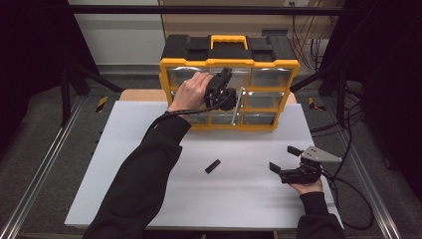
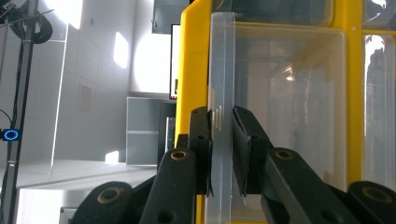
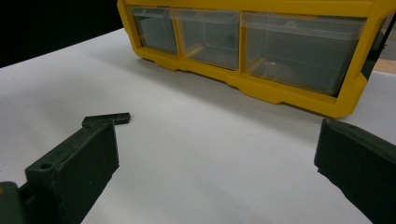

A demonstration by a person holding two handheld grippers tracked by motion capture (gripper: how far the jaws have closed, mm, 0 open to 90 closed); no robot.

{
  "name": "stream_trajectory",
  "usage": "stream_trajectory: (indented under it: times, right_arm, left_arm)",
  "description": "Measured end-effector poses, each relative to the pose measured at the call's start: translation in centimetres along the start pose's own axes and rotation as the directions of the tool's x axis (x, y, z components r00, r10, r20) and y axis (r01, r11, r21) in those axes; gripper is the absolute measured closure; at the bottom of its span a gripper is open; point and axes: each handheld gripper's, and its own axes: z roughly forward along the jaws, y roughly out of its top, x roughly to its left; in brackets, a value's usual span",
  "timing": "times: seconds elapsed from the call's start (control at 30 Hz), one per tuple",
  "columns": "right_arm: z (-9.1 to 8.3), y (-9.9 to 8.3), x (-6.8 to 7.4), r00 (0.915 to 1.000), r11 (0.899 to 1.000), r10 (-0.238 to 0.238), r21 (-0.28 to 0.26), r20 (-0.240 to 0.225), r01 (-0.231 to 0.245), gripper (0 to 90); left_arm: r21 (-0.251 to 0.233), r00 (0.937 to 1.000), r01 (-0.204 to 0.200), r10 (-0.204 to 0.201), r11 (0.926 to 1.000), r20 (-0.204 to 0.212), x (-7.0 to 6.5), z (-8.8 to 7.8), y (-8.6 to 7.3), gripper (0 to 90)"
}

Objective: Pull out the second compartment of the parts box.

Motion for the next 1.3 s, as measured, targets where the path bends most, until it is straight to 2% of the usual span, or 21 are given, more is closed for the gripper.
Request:
stream_trajectory:
  times: [0.17, 0.27, 0.57, 1.3]
  right_arm:
    - [0.0, 0.0, 0.0, 1.0, 1.0, 0.001, 0.0, 0.001, -0.001, 0.2]
    - [0.0, 0.0, 0.0, 1.0, 1.0, 0.0, -0.001, 0.0, 0.0, 0.2]
    - [0.0, 0.0, 0.0, 1.0, 1.0, 0.0, 0.002, -0.001, 0.0, 0.2]
    - [0.0, 0.0, 0.0, 1.0, 1.0, 0.001, 0.0, -0.001, -0.001, 0.2]
  left_arm:
    - [0.002, 0.9999, -0.009, 0.009, 1.0, -0.006, 0.0, -0.3, 0.0, 79.0]
    - [-0.001, 1.0, 0.0, 0.0, 1.0, -0.005, -0.1, -0.4, -0.1, 79.0]
    - [0.002, 0.9997, -0.021, 0.021, 0.9998, -0.012, -0.1, -0.8, 0.0, 79.3]
    - [-0.013, 0.9994, -0.024, 0.024, 0.9996, -0.025, -0.3, -1.8, 0.3, 79.5]
